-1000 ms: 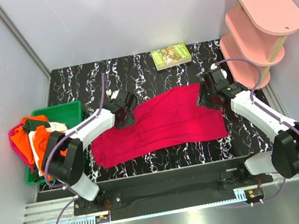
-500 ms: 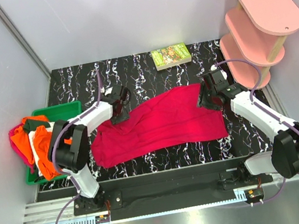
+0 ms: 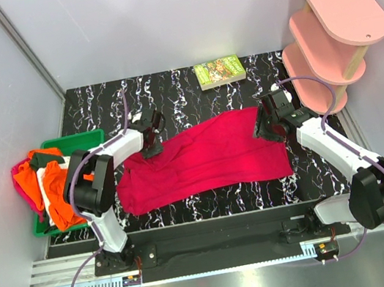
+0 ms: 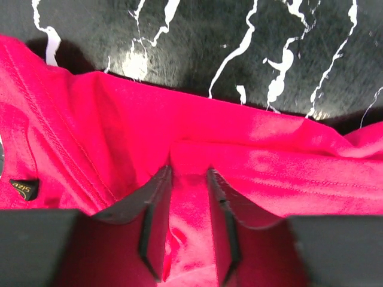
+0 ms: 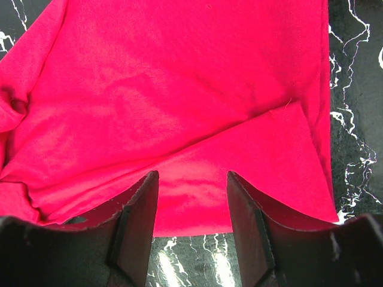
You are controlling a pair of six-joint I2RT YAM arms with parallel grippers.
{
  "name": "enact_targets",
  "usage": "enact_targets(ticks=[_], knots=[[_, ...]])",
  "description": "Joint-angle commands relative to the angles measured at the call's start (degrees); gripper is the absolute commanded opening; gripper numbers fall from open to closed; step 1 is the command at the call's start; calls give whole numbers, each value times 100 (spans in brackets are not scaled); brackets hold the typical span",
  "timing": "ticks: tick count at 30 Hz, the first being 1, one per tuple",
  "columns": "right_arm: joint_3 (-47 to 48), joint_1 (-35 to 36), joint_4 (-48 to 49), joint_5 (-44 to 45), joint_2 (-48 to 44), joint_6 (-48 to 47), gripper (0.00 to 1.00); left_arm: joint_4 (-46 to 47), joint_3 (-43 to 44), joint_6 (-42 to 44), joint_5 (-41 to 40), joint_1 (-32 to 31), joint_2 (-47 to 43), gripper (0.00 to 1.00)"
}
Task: Fold and stack the t-shirts
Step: Grap the side of the flattened tshirt furthest away from the robot with both arms
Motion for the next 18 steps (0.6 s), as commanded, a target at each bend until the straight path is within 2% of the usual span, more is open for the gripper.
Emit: enact_targets(ticks=[1, 2, 3, 6, 8, 9, 14, 15, 18], knots=[[24, 42, 155, 22, -111, -8, 57, 222, 111, 29, -56, 57, 13, 29], [32, 33, 163, 22, -102, 1, 57, 222, 111, 29, -48, 57, -13, 28], [41, 42, 155, 31, -76, 1, 57, 231, 111, 29, -48, 57, -31, 21], [59, 42, 163, 22, -41, -8, 57, 249, 129, 55, -56, 66, -23, 15], [76, 42, 163, 13, -23, -8, 57, 249, 146, 64, -48, 66, -14, 2], [85, 33, 155, 13, -6, -8, 57, 257, 146, 64, -48, 57, -14, 0], [138, 42, 111, 153, -5, -8, 58, 266, 173, 82, -83, 57, -233, 0], [181, 24, 59, 450, 12, 1, 59, 266, 190, 108, -83, 57, -277, 0], [532, -386, -74, 708, 292, -34, 63, 257, 278, 231, -100, 57, -418, 0]])
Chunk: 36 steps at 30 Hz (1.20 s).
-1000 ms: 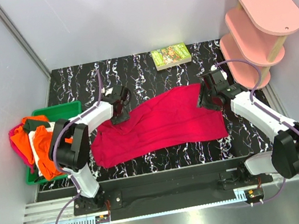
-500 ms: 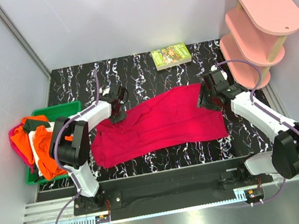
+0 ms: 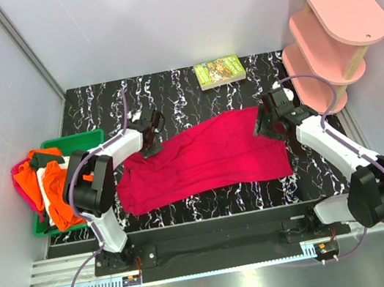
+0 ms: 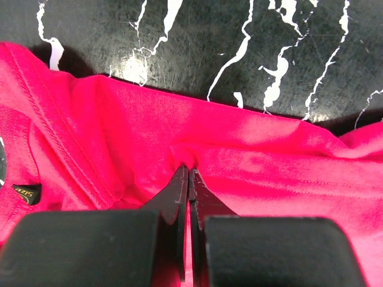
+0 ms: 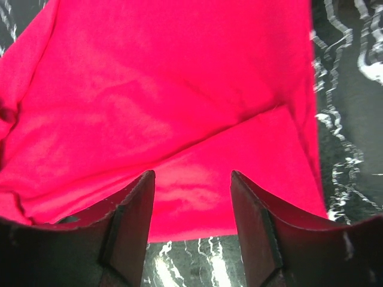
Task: Fold and stack the t-shirts
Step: Grap the side of the flattened tshirt furthest away from the robot with both arms
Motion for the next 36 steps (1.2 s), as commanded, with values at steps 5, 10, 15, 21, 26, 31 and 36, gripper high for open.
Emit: enact_targets(ticks=[5, 10, 15, 21, 26, 31, 36], knots=[[1271, -602, -4, 708, 1063, 163, 66, 63, 403, 238, -138, 39, -471, 0], [1885, -777, 260, 928, 2188, 252, 59, 27, 456, 63, 38, 31, -471, 0], [2221, -918, 383, 981, 2927, 243, 55, -17, 544, -34, 161, 31, -471, 0], [2852, -1085, 444, 1201, 3446, 76, 55, -34, 693, -122, 372, 13, -409, 0], [3284, -1182, 445, 1227, 3955, -91, 56, -34, 667, -105, 398, -4, -374, 0], [3434, -1208, 444, 1288, 4229, -100, 57, -52, 623, -96, 390, -4, -339, 0], [3469, -1252, 453, 1298, 4396, -91, 57, -52, 632, -69, 346, -4, -304, 0]])
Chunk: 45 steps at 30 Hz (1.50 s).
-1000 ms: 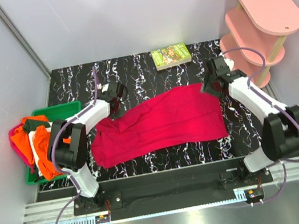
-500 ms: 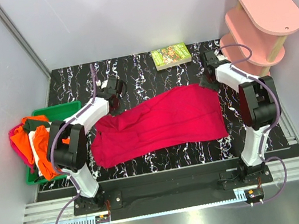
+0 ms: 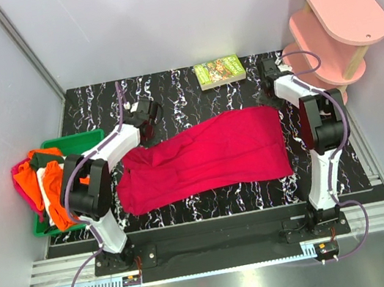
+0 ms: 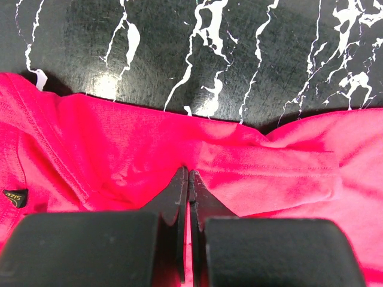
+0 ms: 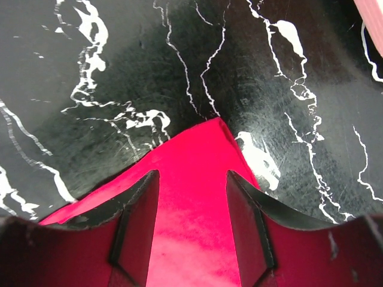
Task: Fold and stack the t-shirts
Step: Grap the side of the flattened tshirt furthest away from the robot with both arms
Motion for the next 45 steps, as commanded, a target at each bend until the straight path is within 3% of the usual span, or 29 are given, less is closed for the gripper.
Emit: enact_targets(ticks=[1, 23, 26, 30, 31, 34, 45], knots=[[226, -48, 27, 248, 110, -41, 57, 64, 156, -37, 18, -4, -63, 0], [375, -338, -105, 47, 646, -76, 57, 37, 173, -81, 9, -13, 60, 0], [401, -347, -166, -6, 672, -76, 52, 37, 182, -89, 0, -13, 68, 0], [437, -356, -298, -50, 699, -50, 29, 37, 182, -98, 0, -4, 68, 0], [428, -356, -316, -42, 707, -41, 17, 46, 182, -98, -8, -4, 68, 0], [375, -356, -351, -33, 637, 21, 0, 37, 191, -89, -26, -13, 69, 0], [726, -356, -351, -146, -48, -93, 0, -156, 1069, 245, -369, 153, 24, 0]])
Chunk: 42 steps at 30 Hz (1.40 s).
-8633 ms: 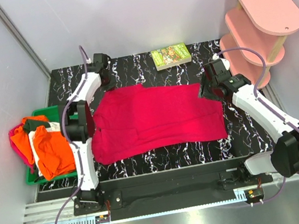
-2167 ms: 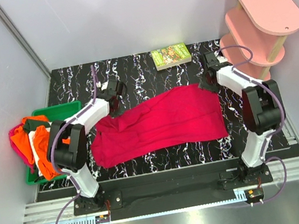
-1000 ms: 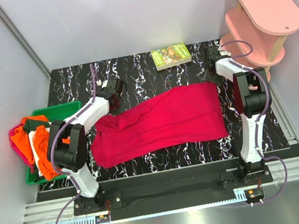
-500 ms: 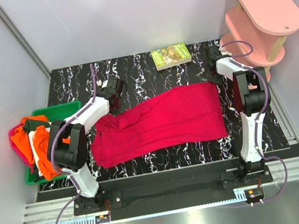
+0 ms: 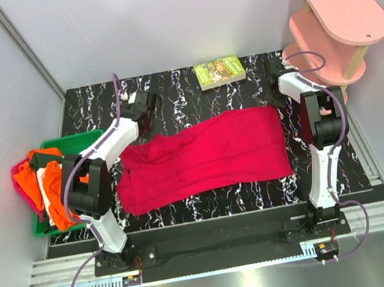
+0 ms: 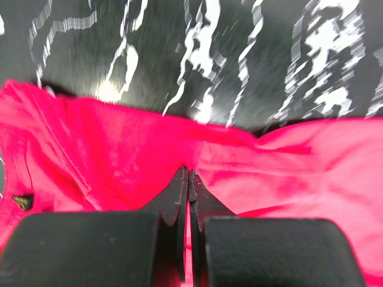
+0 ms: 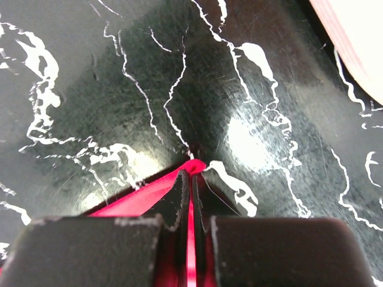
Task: Fold and stack the t-shirts
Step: Grap the side of the flattened tshirt furthest away from the robot with both arms, then fold the other side of the tshirt into a rectangle
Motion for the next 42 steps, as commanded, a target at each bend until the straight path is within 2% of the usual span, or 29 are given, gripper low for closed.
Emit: enact_targets(ticks=[1, 9, 24, 35, 42], knots=[[488, -21, -134, -138, -525, -91, 0, 19, 806, 166, -251, 215, 26, 0], [989, -21, -249, -402, -473, -223, 0, -166, 1871, 210, -75, 663, 554, 0], [2211, -56, -548, -551, 257, -346, 0, -939, 4824, 430, 426, 1445, 2373, 0], [1992, -215, -574, -569, 363, -162, 0, -860, 5414, 553, 883, 1701, 2980, 0], [1675, -215, -381, -736, 266, -170, 0, -851, 5414, 658, 1006, 1639, 2893, 0]])
